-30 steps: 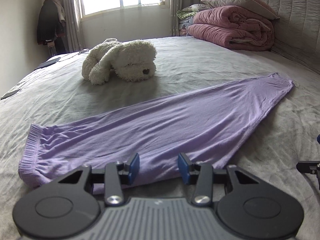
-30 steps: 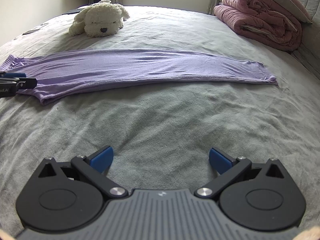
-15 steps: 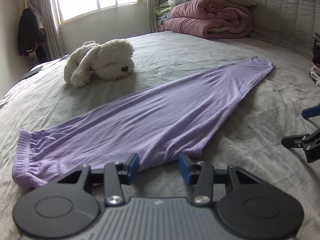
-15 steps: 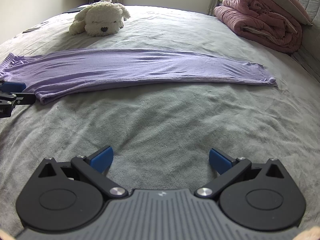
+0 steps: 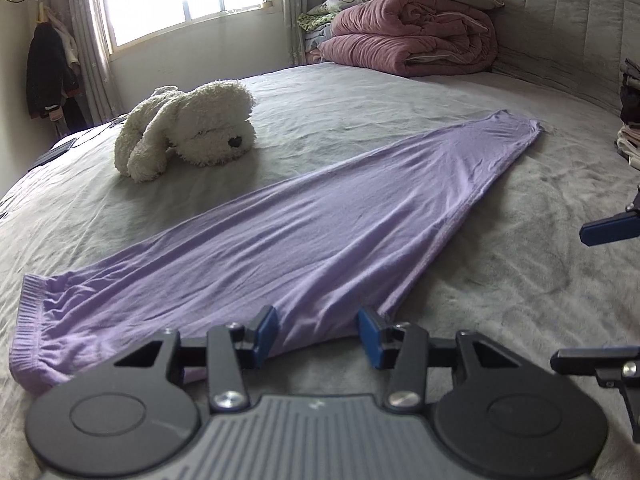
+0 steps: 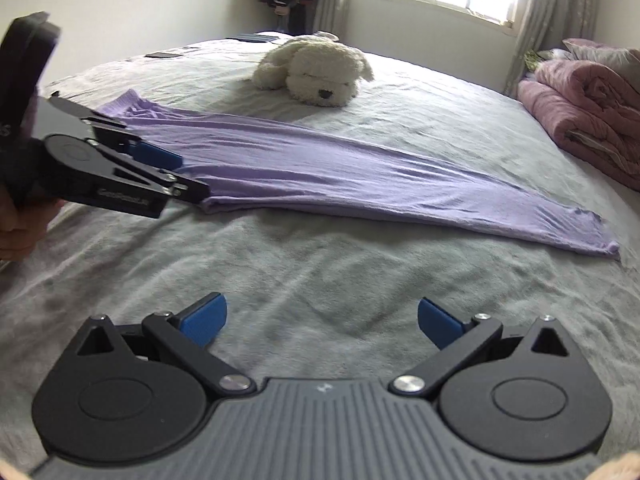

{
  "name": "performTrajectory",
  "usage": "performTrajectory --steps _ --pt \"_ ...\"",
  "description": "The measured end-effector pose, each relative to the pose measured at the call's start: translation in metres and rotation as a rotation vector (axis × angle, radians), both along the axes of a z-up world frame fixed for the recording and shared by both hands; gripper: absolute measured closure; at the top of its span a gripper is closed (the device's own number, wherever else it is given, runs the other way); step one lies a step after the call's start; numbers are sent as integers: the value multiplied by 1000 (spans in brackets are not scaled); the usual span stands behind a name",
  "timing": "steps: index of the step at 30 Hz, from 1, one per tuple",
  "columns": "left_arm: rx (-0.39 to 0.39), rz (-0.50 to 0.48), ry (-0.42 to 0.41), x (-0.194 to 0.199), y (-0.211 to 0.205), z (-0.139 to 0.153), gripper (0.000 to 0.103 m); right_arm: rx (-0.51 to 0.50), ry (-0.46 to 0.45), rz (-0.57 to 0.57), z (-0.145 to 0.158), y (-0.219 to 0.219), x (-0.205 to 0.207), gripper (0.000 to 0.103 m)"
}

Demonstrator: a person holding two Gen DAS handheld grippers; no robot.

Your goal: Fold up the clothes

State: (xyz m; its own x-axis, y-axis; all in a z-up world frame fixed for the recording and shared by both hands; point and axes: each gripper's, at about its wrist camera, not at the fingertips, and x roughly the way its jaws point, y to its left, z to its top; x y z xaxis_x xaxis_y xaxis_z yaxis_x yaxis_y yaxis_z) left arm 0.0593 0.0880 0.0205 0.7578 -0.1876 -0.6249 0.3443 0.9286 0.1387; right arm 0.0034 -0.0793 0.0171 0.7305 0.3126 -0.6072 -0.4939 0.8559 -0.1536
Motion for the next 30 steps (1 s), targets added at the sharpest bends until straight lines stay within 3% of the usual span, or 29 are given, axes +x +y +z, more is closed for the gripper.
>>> performTrajectory --steps 5,8,11,16,22,30 --pt "-57 -12 55 1 11 3 54 -88 -124 123 -13 24 -15 3" --pt "-103 1 80 2 19 7 54 -49 -117 146 -10 26 -10 23" --pt "-151 38 90 2 30 12 54 -28 -119 157 -10 31 -6 31" --pt "-196 114 103 6 47 16 54 -18 -146 184 -11 46 3 36" --pt "-283 219 178 17 72 14 54 -63 -185 202 -18 62 5 39" --pt "-395 265 235 27 89 21 53 -168 -271 185 -24 86 8 46"
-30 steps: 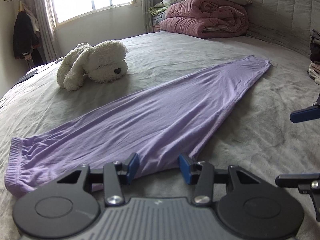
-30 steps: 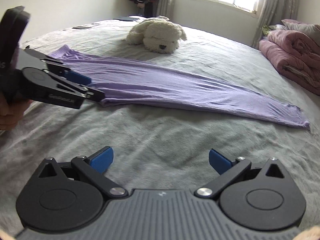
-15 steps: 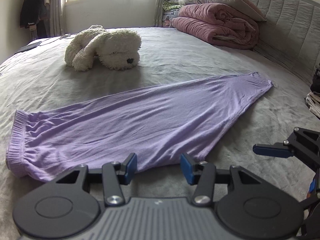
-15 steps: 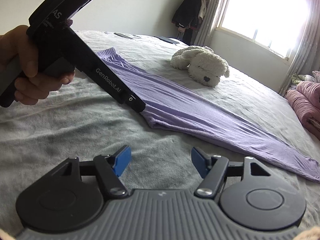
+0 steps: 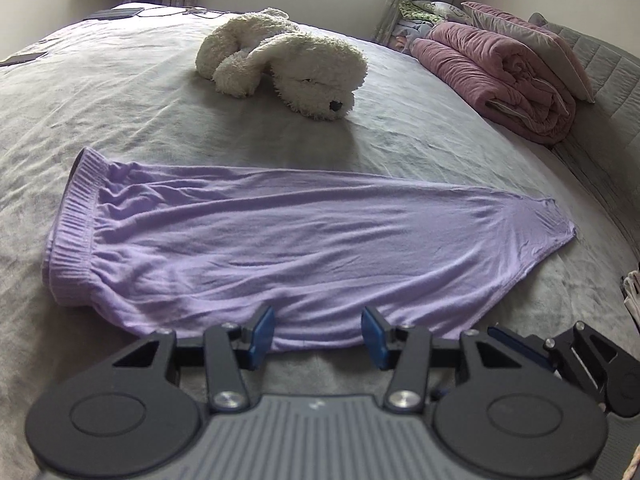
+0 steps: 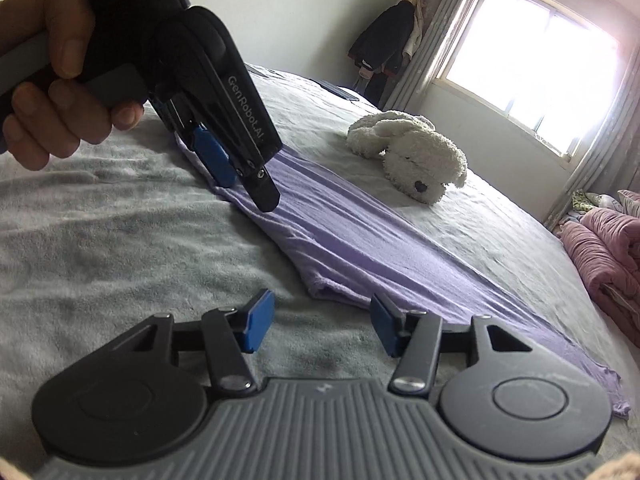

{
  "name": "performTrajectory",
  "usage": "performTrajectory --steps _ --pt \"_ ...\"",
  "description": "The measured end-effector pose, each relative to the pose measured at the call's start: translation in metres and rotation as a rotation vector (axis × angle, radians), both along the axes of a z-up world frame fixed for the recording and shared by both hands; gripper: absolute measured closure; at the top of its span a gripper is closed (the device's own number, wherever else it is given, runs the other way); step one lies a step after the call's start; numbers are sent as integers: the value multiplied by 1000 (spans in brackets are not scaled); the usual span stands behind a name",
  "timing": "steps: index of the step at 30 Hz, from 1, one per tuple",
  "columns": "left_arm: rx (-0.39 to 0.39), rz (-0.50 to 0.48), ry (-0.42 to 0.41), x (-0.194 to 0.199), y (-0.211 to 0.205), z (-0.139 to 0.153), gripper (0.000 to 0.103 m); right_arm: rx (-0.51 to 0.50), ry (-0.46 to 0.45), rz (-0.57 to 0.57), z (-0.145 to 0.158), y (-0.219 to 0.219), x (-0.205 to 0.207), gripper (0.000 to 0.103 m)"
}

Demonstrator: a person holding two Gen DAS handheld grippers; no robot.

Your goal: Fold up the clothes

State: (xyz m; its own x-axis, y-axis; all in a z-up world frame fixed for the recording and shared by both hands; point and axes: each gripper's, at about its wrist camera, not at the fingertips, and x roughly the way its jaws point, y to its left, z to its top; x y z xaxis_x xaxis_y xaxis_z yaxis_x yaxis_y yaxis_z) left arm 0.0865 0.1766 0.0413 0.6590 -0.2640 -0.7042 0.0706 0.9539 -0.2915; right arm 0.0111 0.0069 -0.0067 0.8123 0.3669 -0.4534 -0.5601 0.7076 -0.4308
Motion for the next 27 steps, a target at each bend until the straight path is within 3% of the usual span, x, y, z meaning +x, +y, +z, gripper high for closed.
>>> performTrajectory --steps 3,5,8,11,15,18,20,27 --pt "-59 8 2 3 9 8 50 -76 -51 16 -5 13 0 50" --pt "-42 10 4 6 16 11 47 -147 -82 53 -8 21 -1 58" --pt "-20 68 27 13 34 9 47 -238 -70 94 -6 27 2 69" --pt "-71 123 73 20 57 1 47 -304 -43 109 -3 31 6 74" --pt "-118 131 94 24 70 -2 47 -311 -10 91 -3 31 18 75" --pt "-104 136 90 24 70 -2 47 -302 22 97 -3 29 22 83" --pt "-96 132 85 25 72 -3 47 -323 30 115 -4 29 22 95" --pt "-77 135 78 29 78 -1 47 -324 82 92 7 34 32 100"
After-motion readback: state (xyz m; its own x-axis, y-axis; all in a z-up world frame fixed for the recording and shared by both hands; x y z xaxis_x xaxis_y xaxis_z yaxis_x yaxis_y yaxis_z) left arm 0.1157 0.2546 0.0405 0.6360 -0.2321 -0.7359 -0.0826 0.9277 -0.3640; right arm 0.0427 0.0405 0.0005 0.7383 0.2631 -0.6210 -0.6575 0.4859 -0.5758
